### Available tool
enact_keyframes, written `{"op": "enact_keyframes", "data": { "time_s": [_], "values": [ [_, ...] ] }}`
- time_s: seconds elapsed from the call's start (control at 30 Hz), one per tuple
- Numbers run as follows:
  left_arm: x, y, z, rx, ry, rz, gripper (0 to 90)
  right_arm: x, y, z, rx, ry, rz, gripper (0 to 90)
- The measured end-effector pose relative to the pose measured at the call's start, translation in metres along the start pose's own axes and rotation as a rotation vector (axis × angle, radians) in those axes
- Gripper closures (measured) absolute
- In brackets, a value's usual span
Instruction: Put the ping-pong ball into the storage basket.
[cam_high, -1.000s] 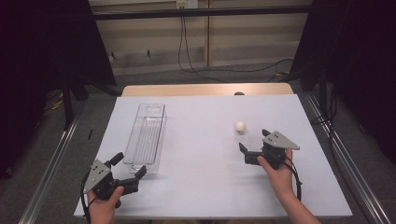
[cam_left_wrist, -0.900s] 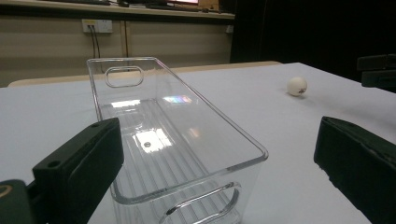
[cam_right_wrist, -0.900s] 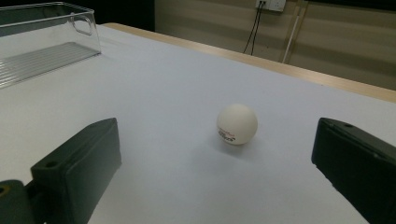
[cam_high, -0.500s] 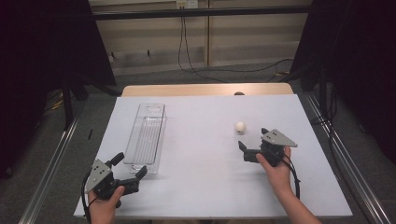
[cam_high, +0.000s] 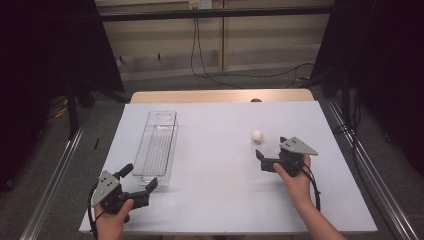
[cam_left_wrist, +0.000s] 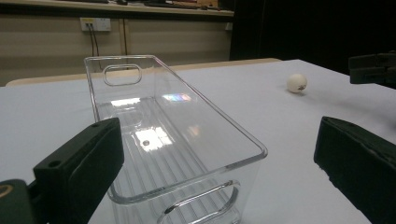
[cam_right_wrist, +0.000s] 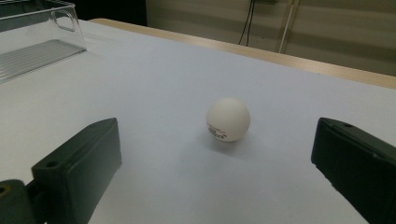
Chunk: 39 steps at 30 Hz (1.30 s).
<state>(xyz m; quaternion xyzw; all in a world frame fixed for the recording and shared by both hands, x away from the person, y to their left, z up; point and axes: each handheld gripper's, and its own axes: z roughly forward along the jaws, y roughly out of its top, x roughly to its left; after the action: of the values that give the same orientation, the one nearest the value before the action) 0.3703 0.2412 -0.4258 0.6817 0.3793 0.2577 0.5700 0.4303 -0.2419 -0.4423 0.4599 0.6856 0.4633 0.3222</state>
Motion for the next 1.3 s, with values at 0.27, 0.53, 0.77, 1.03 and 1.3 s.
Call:
{"op": "enact_keyframes", "data": {
  "time_s": [0.27,0.53,0.77,1.03,1.3],
  "values": [
    [0.0,0.0,0.001,0.0,-0.01,0.004,1.7,0.0,0.0,0.002,0.004,-0.006,-0.007,1.1],
    [-0.001,0.0,0.001,-0.005,-0.013,-0.003,1.8,-0.001,0.0,0.003,0.008,-0.011,-0.01,1.5],
    [-0.002,-0.001,0.001,-0.002,-0.008,-0.006,1.7,-0.001,0.001,0.003,0.014,-0.019,-0.016,2.2],
    [0.0,0.0,0.001,0.002,-0.011,0.005,1.7,0.002,0.013,0.006,0.017,-0.008,-0.024,1.8],
    [0.0,0.0,0.001,0.001,-0.01,0.006,1.7,0.001,0.01,0.011,0.046,-0.014,-0.014,1.7]
  ]
}}
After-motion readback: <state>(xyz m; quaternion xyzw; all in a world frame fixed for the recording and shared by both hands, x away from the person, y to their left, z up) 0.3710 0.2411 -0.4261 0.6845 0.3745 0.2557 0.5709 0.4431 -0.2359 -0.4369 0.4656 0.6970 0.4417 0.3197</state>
